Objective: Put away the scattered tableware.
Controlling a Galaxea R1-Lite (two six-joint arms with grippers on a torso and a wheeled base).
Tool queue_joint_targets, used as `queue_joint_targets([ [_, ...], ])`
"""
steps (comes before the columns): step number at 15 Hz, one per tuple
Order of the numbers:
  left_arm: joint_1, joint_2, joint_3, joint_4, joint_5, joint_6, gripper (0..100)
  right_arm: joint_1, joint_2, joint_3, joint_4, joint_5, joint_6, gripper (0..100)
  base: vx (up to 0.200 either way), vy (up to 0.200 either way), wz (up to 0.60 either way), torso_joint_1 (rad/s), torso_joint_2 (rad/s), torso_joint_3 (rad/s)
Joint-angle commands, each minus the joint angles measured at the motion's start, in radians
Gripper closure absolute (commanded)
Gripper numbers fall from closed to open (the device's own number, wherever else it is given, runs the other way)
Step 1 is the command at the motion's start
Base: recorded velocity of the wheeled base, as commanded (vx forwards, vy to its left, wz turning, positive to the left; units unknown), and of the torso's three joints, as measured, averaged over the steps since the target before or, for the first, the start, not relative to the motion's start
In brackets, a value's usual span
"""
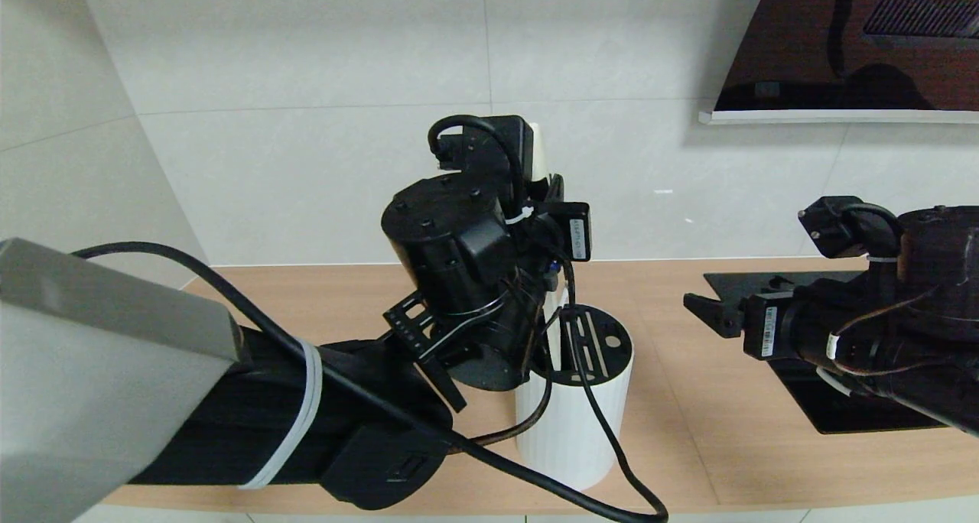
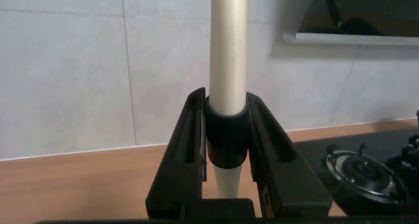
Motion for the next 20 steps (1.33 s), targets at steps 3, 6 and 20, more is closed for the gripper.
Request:
queue_joint_targets([
  [3, 0.000, 0.025, 0.000, -0.003, 0.000, 0.000, 100, 0.002, 0.000, 0.000, 0.000, 0.000, 0.000, 0, 0.000, 0.000, 0.00, 0.000, 0.00, 0.000],
  [6, 0.000, 0.036, 0.002, -0.004, 0.000, 0.000, 100, 0.002, 0.001, 0.001, 0.000, 0.000, 0.000, 0, 0.000, 0.000, 0.00, 0.000, 0.00, 0.000],
  [20, -0.018, 0.128, 0.074, -0.027, 0.002, -0.023, 100, 0.003, 0.017, 0.006, -0.002, 0.001, 0.000, 0, 0.000, 0.000, 0.00, 0.000, 0.00, 0.000],
])
